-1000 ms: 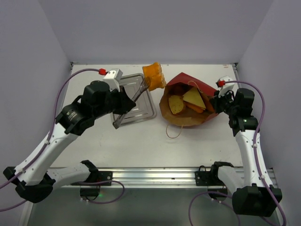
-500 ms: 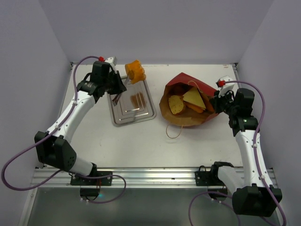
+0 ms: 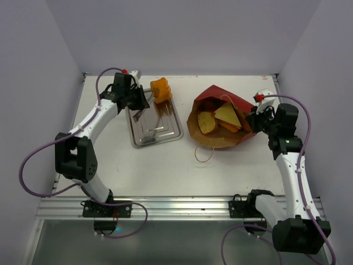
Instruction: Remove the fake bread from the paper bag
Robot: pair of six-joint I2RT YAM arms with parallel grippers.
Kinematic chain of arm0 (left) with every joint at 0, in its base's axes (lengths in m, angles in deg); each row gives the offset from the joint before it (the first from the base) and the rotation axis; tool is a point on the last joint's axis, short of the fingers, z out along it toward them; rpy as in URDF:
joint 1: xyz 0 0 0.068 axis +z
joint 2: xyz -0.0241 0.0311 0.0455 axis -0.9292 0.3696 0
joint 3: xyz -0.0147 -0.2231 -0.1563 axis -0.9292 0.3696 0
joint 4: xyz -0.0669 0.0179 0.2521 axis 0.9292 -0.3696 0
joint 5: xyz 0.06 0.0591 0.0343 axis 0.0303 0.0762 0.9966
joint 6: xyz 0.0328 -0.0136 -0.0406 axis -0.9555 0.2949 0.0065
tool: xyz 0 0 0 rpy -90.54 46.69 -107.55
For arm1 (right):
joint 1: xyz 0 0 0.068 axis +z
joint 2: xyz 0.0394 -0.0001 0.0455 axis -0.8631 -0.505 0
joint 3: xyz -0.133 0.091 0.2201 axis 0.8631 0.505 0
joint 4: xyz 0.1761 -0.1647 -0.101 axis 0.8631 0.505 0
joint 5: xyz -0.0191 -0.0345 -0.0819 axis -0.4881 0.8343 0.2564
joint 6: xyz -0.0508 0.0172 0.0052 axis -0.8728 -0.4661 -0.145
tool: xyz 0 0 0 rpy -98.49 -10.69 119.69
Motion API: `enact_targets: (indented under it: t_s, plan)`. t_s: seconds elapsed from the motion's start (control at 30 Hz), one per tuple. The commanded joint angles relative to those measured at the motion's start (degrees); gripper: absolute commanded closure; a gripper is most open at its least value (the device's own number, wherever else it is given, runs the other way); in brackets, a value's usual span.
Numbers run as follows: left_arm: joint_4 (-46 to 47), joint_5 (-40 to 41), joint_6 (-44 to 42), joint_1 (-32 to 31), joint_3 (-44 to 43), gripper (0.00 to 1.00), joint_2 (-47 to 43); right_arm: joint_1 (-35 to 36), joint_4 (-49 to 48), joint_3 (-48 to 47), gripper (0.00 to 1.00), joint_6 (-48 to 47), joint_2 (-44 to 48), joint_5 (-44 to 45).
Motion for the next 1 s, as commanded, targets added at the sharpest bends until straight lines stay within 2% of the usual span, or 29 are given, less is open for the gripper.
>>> enact_targets:
  t_s: [0.0, 0.3, 0.53, 0.63, 0.97]
  plan:
    - [5.05, -2.8, -2.87, 0.25, -2.76, 1.0, 2.02, -0.5, -2.04, 0.11, 1.0, 0.69, 0.36, 1.51]
    - [3.37, -0.17, -5.25, 0.51, -4.17, 1.0, 5.54, -0.5, -2.04, 0.38, 1.0, 0.68, 0.63, 1.42]
    - [3.46, -0.43, -5.25, 0.69, -4.52, 0.77, 5.72, -0.5, -2.04, 0.46, 1.0, 0.68, 0.71, 1.34]
    - [3.29, -0.69, -5.16, 0.69, -5.04, 0.7, 5.63, -0.5, -2.13, 0.46, 1.0, 0.68, 0.8, 1.42]
    - [2.85, -2.71, -5.07, 0.78, -4.26, 0.61, 2.47, -0.5, -2.04, 0.55, 1.0, 0.68, 0.89, 1.25]
